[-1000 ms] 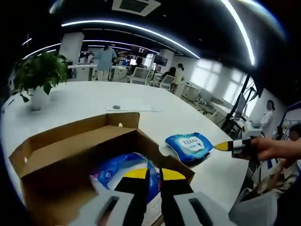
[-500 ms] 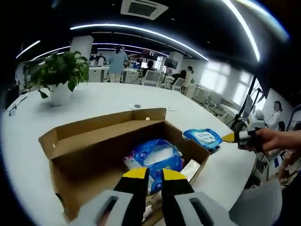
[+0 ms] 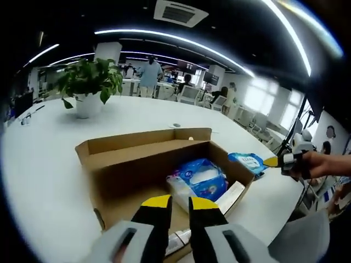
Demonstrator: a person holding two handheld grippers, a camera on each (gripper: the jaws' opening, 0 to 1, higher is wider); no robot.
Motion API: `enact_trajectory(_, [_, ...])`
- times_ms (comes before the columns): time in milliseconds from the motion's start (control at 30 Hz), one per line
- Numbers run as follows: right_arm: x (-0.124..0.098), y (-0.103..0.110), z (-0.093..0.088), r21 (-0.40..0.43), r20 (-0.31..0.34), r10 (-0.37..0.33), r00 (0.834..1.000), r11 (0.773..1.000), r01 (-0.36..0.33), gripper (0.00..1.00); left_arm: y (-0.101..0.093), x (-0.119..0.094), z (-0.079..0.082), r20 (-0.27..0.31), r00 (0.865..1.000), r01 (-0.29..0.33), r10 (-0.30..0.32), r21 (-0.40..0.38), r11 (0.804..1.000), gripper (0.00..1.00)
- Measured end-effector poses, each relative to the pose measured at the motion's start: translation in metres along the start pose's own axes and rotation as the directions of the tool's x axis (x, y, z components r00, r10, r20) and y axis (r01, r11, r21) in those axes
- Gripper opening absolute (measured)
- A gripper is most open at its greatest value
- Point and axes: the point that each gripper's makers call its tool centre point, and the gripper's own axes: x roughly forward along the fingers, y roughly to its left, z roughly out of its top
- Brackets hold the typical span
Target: Operate the shoe box by opening the lid, removing the specified soft item, and placing it in the target area until the item is outside and the box remains undamaged.
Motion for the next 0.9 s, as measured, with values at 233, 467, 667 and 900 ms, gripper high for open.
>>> enact_trajectory(233, [0.01,0.022,-0.005,-0.04,-0.031,0.035,0.999,0.999,-0.036,0.05,0.007,-0.011,-0.01,0.001,1.0,-0.017,0.017,-0.019,1.0,0.13])
enact_trajectory(467, [0.02,0.044,-0.008,-0.078,-0.056,0.071,0.996,0.994,-0.075,0.06,0.011,-0.02,-0.011,0.013,1.0,-0.026,0.026,-0.028,0.999,0.14])
enact_trajectory(667, [0.029,0.065,-0.012,-0.16,-0.099,0.105,0.99,0.98,-0.12,0.09,0.013,-0.028,-0.013,0.021,0.999,-0.025,0.026,-0.022,0.999,0.16])
enact_trajectory(900, [0.041,0.086,-0.019,-0.213,-0.15,0.141,0.979,0.962,-0.171,0.12,0.013,-0.033,-0.009,0.028,0.999,-0.028,0.028,0.003,1.0,0.2])
